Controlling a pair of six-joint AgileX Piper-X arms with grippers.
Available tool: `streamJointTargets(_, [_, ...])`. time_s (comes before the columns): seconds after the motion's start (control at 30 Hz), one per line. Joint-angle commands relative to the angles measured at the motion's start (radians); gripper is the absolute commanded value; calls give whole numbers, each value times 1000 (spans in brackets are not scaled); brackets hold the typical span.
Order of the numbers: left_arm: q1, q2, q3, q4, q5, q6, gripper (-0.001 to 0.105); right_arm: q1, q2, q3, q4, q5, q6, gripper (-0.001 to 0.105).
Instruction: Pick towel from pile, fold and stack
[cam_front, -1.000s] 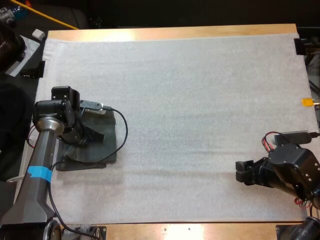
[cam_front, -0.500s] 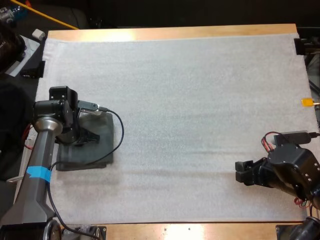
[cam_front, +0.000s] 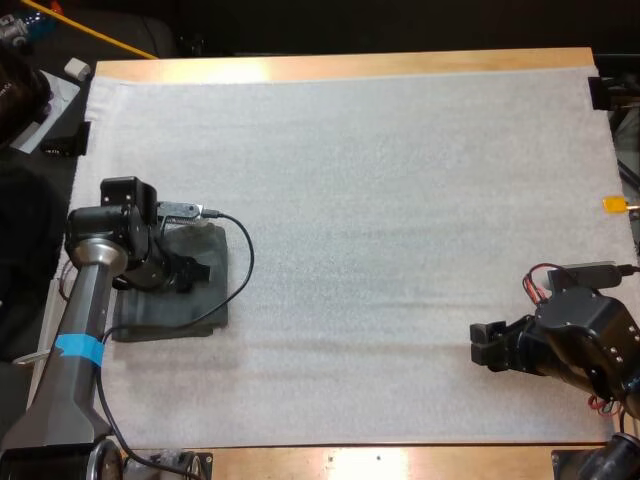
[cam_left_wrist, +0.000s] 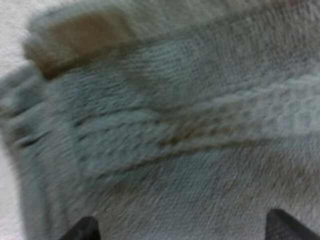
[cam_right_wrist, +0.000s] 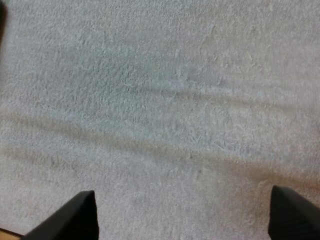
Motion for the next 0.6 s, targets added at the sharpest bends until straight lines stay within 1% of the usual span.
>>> streamJointTargets(0.0, [9,-7,45,-74,61,-38,63,0,-8,-6,6,-6,-5,68])
streamJointTargets(0.1, [14,1,72,-119,50,-47,63,0,-6,-6,2,-14,-6,68])
streamJointTargets(0.17, [7,-2,80,-105,53,-44,63,0,-6,-5,3,-7,-4,67])
streamJointTargets(0.2, [8,2,130,-147,57,-56,63,1,-7,-8,2,-9,-2,67])
streamJointTargets(0.23, [7,2,154,-172,59,-62,63,0,-7,-7,6,-9,-2,67])
streamJointTargets(0.37, [7,9,225,-251,70,-85,63,2,-7,-7,7,-10,-2,67])
streamJointTargets(0.47, [7,23,243,-273,88,-93,63,0,-10,-8,7,-12,-2,67])
streamJointTargets(0.57, [9,36,235,-268,105,-92,63,3,-9,-8,12,-14,-1,67])
